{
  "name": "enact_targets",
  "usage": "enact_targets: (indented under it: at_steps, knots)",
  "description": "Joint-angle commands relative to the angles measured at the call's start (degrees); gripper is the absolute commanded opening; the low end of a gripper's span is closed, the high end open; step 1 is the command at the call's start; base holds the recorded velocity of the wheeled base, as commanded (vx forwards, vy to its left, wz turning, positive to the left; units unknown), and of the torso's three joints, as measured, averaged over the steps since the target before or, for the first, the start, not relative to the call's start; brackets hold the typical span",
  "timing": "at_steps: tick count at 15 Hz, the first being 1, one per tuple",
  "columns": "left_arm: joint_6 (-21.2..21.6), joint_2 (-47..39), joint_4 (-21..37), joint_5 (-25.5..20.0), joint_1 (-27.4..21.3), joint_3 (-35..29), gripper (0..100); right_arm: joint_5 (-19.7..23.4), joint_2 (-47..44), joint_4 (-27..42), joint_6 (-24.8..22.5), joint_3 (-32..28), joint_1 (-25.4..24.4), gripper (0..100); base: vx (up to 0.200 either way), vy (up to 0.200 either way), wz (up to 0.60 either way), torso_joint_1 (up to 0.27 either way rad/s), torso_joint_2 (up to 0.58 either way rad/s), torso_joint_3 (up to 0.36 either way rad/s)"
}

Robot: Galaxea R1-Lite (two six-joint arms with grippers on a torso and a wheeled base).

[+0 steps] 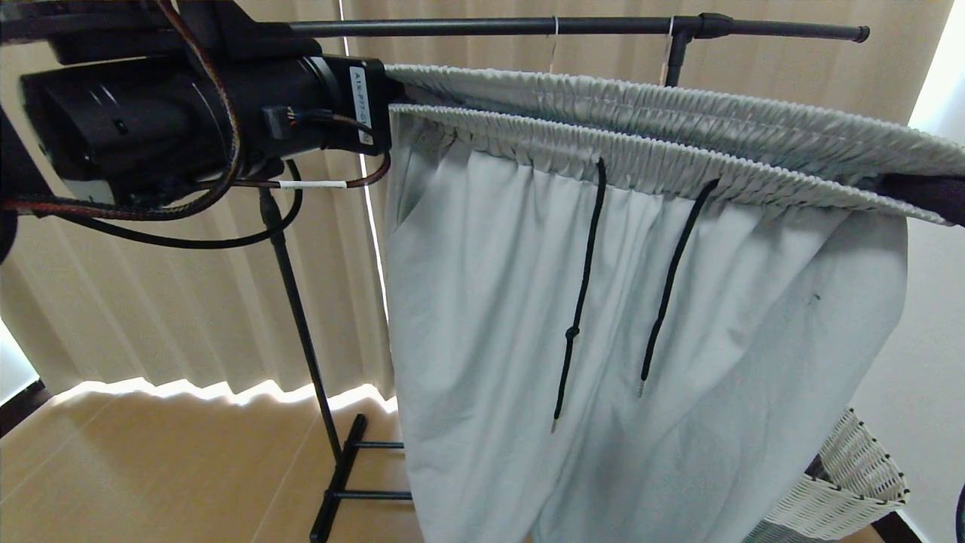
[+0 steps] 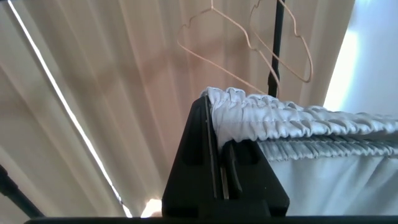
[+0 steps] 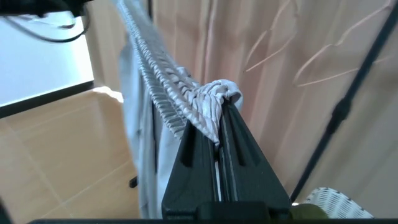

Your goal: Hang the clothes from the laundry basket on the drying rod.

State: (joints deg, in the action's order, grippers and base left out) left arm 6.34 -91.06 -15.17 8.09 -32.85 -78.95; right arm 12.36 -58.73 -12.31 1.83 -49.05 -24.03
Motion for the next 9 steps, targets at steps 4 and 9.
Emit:
enact_targets:
  at_steps: [4,9]
  knots:
    - [-0.10,5.28,4.35,-0.62,-0.19,3.71,0,-0.14,-5.16,-0.87,0.19,-3.77,3.55,0,0.000,0.000,0.00,0.000,0.00,0.000]
    - [0.43,8.62,6.82,-0.98,-0.63,8.19,0,-0.23,-7.71,-4.74,0.46,-7.20,5.48,0,0.000,0.000,0.00,0.000,0.00,0.000]
